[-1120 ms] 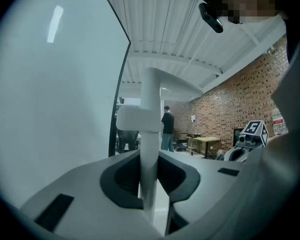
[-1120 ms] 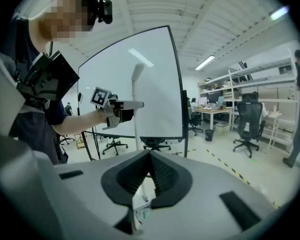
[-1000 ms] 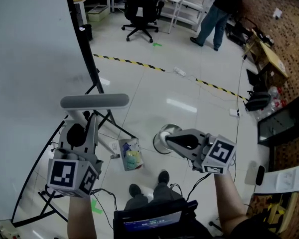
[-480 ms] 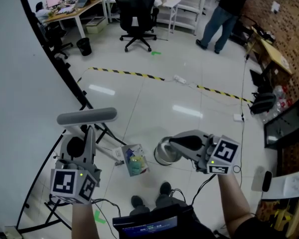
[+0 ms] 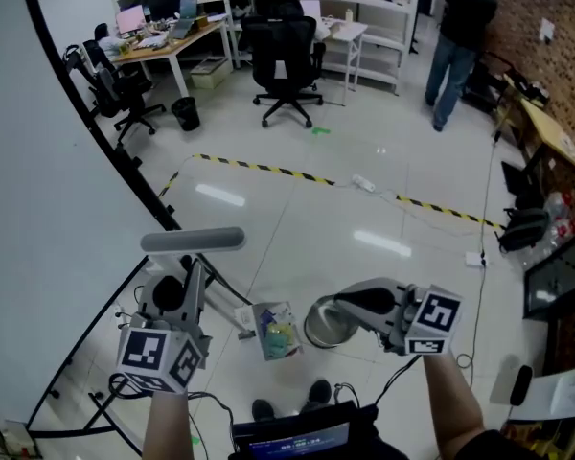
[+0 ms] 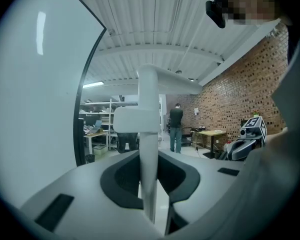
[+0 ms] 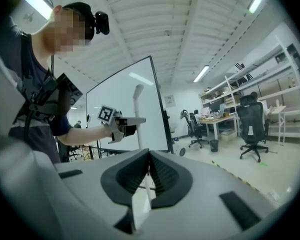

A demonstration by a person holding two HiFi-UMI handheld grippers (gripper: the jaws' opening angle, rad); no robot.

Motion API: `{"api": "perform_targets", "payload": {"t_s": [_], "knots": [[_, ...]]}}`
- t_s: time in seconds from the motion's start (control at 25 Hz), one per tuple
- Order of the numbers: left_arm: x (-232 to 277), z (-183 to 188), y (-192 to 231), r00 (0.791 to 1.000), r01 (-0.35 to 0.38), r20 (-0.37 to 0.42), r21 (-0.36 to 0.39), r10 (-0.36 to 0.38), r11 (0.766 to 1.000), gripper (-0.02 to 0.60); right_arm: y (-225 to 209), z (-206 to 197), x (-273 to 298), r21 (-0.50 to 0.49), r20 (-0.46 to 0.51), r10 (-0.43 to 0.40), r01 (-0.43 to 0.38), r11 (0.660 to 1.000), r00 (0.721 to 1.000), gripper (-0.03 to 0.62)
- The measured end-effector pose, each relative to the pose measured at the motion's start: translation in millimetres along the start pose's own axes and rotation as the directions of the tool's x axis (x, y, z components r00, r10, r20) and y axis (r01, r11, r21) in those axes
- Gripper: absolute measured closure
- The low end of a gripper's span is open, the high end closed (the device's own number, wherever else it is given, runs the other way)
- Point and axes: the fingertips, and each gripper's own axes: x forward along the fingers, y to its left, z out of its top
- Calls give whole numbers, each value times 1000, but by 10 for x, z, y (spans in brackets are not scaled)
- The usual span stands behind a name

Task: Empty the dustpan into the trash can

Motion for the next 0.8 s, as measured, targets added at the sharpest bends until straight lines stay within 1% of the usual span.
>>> {"api": "perform_targets", "payload": {"t_s": [0.08,0.12,0.2,0.28,0.4,0.52,0.6,0.68,0.8], "knots": [[44,14,-62,1000,-5,1,6,5,1000,526,-63,160,-52,15,60,17,-18,1000,998,567],[72,15,-94,1000,-7,1,10,7,1000,526,-95,253,-69,17,85,28,-30,999,996,546],[127,16,-164,1000,-8,1,17,8,1000,526,-145,443,-69,4,109,58,-58,998,992,445],[168,10,-213,1000,-6,-2,23,6,1000,526,-158,646,-9,-35,110,88,-85,996,990,365],[233,-7,-255,1000,9,-7,36,-8,999,526,-136,1009,118,-120,117,125,-111,987,985,316],[305,-24,-294,999,38,-18,54,-37,998,526,-75,1402,281,-186,135,172,-145,972,976,304],[357,-60,-238,998,62,-14,52,-61,997,526,14,1626,495,-234,135,201,-165,958,970,304],[419,-94,-151,996,85,-4,46,-85,995,526,107,1773,776,-303,113,214,-172,937,970,304],[519,-74,-143,994,110,15,51,-111,993,526,176,1848,1048,-392,57,204,-166,905,977,304]]}}
